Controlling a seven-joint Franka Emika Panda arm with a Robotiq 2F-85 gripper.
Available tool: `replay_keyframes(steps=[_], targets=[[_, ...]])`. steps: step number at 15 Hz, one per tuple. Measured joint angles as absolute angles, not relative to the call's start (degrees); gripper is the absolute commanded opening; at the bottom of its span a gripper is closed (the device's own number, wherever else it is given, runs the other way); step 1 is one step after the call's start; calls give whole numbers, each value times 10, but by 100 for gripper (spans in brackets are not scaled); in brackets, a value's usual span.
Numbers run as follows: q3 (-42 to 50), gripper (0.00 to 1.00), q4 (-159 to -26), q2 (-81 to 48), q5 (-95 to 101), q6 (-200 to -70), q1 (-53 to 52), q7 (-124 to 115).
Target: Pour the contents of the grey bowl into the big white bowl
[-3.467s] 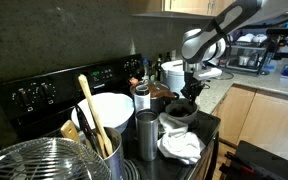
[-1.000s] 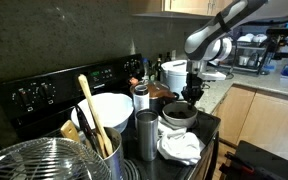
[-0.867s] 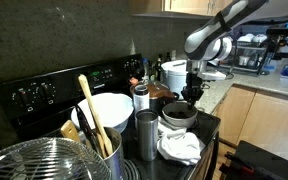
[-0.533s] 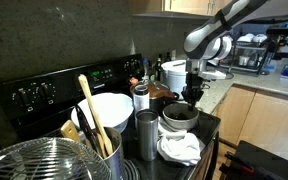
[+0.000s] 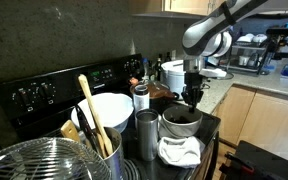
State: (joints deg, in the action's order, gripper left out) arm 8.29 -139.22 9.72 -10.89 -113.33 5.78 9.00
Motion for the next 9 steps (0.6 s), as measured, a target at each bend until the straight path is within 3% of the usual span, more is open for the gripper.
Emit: replay_keyframes(steps=[9], targets=[[67, 5, -1393, 181, -94, -1059, 47, 89]])
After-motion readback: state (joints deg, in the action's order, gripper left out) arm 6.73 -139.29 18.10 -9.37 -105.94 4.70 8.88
